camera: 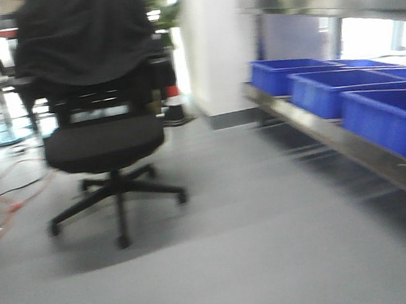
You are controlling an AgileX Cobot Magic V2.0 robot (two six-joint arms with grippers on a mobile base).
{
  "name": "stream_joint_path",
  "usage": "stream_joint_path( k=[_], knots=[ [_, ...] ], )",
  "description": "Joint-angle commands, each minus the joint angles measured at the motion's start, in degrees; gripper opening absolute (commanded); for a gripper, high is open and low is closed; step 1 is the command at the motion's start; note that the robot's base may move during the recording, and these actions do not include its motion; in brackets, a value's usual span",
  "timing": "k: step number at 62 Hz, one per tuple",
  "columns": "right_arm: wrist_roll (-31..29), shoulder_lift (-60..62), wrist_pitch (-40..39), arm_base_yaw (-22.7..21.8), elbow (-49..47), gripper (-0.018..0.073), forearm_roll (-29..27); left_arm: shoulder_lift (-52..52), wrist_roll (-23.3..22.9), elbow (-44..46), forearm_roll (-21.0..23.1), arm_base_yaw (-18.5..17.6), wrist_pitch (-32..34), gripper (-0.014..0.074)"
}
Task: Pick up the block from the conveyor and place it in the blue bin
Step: 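Drive base away from conveyor toward the shelf of blue bins, then drive up close to the blue bins on the lower shelf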
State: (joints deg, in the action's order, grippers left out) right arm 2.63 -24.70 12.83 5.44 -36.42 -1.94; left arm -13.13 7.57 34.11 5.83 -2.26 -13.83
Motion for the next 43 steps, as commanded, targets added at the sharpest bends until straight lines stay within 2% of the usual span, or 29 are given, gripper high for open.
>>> stream_joint_path(
  k=[1,43],
  knots=[
    [-0.07,0.21,-0.88,-0.23,-0.14,-0.0162,0.32,0.18,-0.27,0.07,0.51,-0.13,1.26,-0.0111],
    [-0.07,0.21,-0.88,-0.23,-0.14,-0.0162,0.32,0.18,-0.27,0.07,0.51,-0.13,1.26,-0.0111]
  ],
)
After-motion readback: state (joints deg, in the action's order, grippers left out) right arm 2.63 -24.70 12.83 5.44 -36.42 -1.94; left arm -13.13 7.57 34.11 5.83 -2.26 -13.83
